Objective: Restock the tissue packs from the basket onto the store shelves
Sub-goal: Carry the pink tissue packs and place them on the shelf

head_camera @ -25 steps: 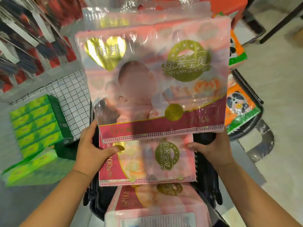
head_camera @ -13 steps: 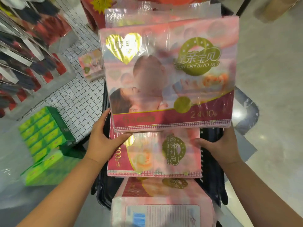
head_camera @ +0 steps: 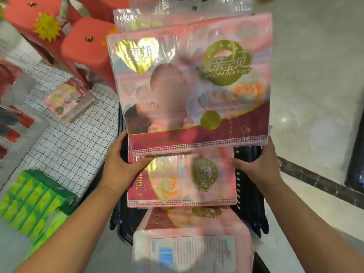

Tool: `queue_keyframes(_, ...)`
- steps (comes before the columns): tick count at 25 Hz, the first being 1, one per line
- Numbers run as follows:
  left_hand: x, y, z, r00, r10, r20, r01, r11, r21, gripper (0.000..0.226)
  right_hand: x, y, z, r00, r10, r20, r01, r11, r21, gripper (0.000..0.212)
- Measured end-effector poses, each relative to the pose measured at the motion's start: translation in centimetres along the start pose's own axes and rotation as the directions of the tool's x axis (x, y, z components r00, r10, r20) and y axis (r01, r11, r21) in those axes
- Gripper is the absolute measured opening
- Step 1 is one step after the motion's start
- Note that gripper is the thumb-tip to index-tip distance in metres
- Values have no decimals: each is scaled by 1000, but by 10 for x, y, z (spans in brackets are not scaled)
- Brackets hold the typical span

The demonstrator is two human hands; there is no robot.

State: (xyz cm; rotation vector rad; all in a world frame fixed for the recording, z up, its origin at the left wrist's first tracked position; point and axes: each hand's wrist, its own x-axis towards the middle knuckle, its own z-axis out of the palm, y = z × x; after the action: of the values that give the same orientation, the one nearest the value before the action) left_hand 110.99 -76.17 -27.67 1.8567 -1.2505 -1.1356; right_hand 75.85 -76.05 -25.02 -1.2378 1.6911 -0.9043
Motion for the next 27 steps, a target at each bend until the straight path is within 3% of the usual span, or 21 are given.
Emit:
queue_keyframes(7,-33,57,40,950,185,251,-205,977,56,95,-121,17,-59,946,84,-312,-69,996,59,86)
queue_keyframes(10,-59,85,78,888,257,381,-298,953,53,95,-178,28,-96,889,143,-436,-114,989,92,84)
queue_keyframes(13,-92,109,124,831,273,485,-349,934,72,101,-233,47,-134,812,239,-533,-196,971,138,95)
queue_keyframes(19,-189,155,237,681,270,681,-424,903,66,105,-349,95,-224,680,308,-665,-198,951,239,73)
queue_keyframes(23,-271,181,317,588,278,759,-475,879,45,97,-429,139,-282,547,382,-745,-231,924,304,105)
queue_keyframes(27,-352,210,415,416,285,864,-498,866,-46,85,-498,182,-351,437,443,-783,-246,896,370,117)
